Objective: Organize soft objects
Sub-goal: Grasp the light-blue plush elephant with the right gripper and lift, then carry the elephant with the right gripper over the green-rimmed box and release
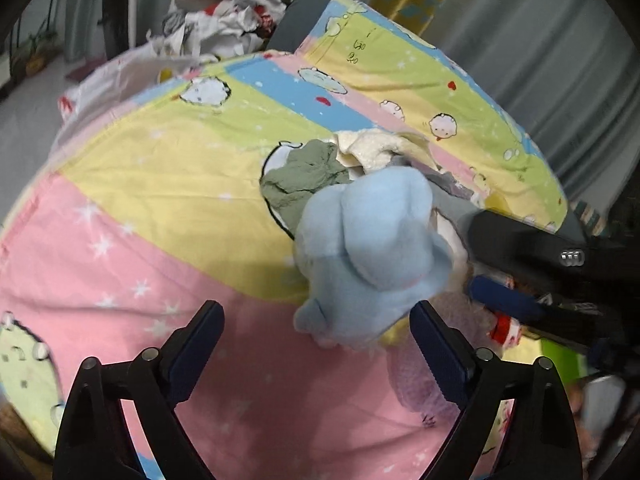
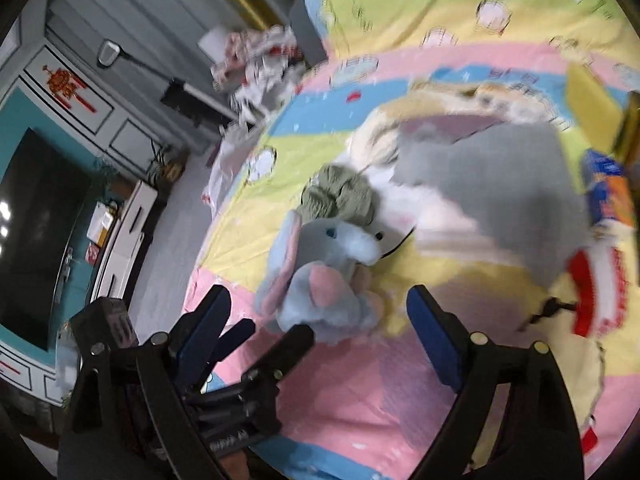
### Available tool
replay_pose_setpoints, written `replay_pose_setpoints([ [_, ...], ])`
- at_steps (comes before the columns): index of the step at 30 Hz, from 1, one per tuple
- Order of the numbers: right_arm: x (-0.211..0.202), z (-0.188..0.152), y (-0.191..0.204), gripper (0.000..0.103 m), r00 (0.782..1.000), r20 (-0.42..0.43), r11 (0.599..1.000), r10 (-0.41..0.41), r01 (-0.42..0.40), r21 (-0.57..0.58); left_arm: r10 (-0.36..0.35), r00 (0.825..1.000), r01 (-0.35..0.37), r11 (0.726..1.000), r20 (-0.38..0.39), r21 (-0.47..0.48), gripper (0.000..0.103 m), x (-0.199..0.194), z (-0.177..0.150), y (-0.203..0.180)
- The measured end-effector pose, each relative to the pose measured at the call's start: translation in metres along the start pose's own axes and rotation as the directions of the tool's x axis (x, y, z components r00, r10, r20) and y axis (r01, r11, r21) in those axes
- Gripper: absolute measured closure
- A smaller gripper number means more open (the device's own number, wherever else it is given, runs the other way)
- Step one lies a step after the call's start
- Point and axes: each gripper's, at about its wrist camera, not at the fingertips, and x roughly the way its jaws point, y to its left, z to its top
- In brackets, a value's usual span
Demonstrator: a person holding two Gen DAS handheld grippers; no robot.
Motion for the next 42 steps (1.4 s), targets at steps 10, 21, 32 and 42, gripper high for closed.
replay_pose_setpoints([
  [10, 0.051, 0.002, -0.011, 0.051, 0.988, -0.14, 0.998, 0.065, -0.063, 0.021, -0.15, 0.988, 0.151, 0.988, -0.033, 0.019, 0.056, 0.015, 0.002, -0.012],
  [21, -0.055, -0.019, -0.024, 0.052, 0.989, 0.109, 0.995, 0.096, -0.097, 0.01, -0.282, 0.958, 0.263, 0.933, 0.046, 0.245, 0.057, -0.036, -0.012, -0.089],
  [32, -0.195, -0.047, -0.086, 0.052, 0.904, 0.427, 0.994, -0.034, -0.012, 0.105, -0.47, 0.882, 0.405, 0.738, -0.02, 0.54, 0.057, -0.057, -0.049, -0.23],
  [42, -0.274, -0.084, -0.175, 0.051, 0.778, 0.564, 0.934, -0.276, 0.08, 0.348, -0.568, 0.793, 0.559, 0.535, -0.221, 0.633, 0.057, -0.021, -0.091, -0.342],
])
